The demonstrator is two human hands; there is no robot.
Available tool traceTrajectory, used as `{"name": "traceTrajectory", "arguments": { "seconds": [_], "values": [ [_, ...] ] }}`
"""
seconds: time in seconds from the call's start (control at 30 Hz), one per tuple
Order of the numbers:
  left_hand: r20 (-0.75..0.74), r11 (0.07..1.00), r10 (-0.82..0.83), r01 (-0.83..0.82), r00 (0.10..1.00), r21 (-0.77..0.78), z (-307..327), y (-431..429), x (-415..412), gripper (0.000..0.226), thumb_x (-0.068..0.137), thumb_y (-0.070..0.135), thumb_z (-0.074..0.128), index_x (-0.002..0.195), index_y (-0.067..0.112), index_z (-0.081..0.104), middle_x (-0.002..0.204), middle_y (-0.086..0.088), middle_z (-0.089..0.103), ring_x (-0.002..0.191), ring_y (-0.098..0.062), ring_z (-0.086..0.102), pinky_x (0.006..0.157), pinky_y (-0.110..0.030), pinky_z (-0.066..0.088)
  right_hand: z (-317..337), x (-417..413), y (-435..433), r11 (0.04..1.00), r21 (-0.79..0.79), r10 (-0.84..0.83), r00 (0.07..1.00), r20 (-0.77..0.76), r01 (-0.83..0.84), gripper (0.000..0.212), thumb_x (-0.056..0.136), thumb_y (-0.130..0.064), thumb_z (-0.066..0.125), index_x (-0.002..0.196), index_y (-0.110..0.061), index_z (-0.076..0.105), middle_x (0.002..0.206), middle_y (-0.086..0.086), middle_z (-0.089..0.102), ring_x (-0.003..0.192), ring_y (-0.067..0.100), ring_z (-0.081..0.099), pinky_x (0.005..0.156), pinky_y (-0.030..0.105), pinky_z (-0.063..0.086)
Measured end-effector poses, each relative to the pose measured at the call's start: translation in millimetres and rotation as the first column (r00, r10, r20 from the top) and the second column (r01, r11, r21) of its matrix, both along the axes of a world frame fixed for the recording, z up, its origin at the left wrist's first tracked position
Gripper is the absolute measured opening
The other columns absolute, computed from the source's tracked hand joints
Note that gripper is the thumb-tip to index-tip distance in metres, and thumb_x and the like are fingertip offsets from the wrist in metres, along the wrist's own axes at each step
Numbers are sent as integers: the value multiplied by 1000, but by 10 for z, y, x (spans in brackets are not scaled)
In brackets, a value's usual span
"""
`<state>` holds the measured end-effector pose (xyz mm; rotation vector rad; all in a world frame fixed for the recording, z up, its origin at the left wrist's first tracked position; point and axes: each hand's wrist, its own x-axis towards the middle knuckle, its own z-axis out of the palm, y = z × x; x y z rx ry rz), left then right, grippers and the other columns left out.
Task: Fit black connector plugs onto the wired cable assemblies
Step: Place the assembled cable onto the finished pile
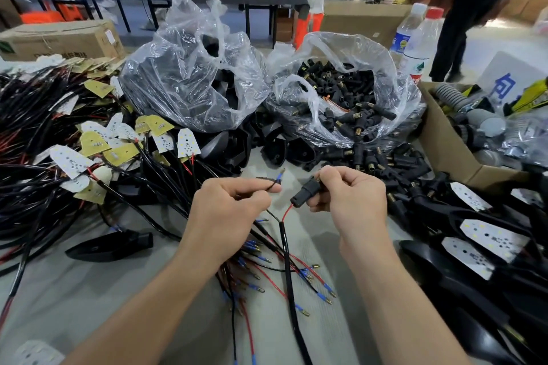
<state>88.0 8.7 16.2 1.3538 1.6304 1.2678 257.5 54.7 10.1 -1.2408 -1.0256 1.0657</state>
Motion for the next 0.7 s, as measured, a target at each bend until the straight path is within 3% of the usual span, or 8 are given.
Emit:
{"name": "traceTrajectory", "arguments": {
  "seconds": [0.07, 0.13, 0.23, 0.3, 0.37, 0.47, 0.57, 0.7],
  "values": [
    [-74, 999, -42, 43, 996, 18, -12, -22, 2, 18, 70, 49, 63, 79, 51, 79, 81, 10, 76, 66, -8, 62, 67, -26, 49, -12, -17, -5, 1000, -4, -22, 999, 33, 23, 29, 92, -12, 62, 68, -21, 76, 57, 10, 70, 46, 18, 60, 53, 32, 56],
    [-100, 996, -72, 76, 992, 39, -21, -29, 3, 22, 75, 57, 63, 74, 43, 80, 90, 19, 75, 85, -5, 68, 80, -28, 52, -22, -21, -3, 999, -11, -42, 998, 55, 43, 28, 92, -15, 62, 69, -23, 76, 56, 9, 70, 45, 17, 61, 54, 32, 57],
    [-3, 985, -147, 146, 989, 92, -17, -41, 10, 40, 85, 56, 60, 65, 27, 77, 86, 7, 75, 88, -10, 68, 86, -34, 46, -26, -11, -1, 998, -30, -61, 998, 32, 62, 28, 91, -15, 62, 69, -24, 77, 58, 10, 70, 47, 17, 62, 56, 34, 59],
    [100, 981, -171, 161, 980, 106, -10, -49, 36, 43, 91, 50, 60, 62, 23, 75, 83, 4, 77, 88, -3, 69, 86, -30, 42, -28, -1, 8, 997, -45, -64, 998, 4, 64, 28, 91, -14, 63, 68, -20, 77, 59, 11, 71, 47, 18, 61, 56, 34, 57],
    [138, 986, -162, 154, 977, 67, -15, -53, 77, 38, 95, 42, 60, 67, 24, 78, 83, 2, 79, 84, -3, 71, 79, -24, 47, -31, 6, 20, 997, -60, -48, 999, -5, 47, 27, 92, -13, 64, 67, -15, 76, 59, 11, 70, 47, 19, 61, 58, 36, 58],
    [235, 996, -93, 94, 967, 7, -44, -49, 117, 29, 98, 14, 63, 91, 36, 81, 78, -8, 78, 66, -18, 73, 62, -21, 54, -43, 0, 18, 998, -68, -2, 1000, -15, 1, 28, 93, -11, 63, 67, -10, 74, 58, 13, 69, 46, 20, 59, 57, 36, 57],
    [286, 999, -25, 16, 958, 35, -93, -30, 104, 36, 96, 6, 66, 110, 38, 73, 75, -12, 77, 66, -22, 75, 63, -23, 58, -49, -19, 2, 996, -77, 41, 999, -4, -41, 28, 94, -11, 62, 69, -9, 74, 60, 15, 70, 47, 21, 61, 57, 35, 58],
    [165, 995, 56, -69, 985, 77, -129, -29, 108, 40, 95, 10, 68, 95, 48, 78, 71, -2, 77, 65, -13, 74, 68, -26, 59, -40, -15, 0, 995, -90, 37, 999, -12, -38, 29, 93, -10, 62, 67, -7, 73, 57, 15, 69, 47, 22, 61, 56, 34, 57]
  ]
}}
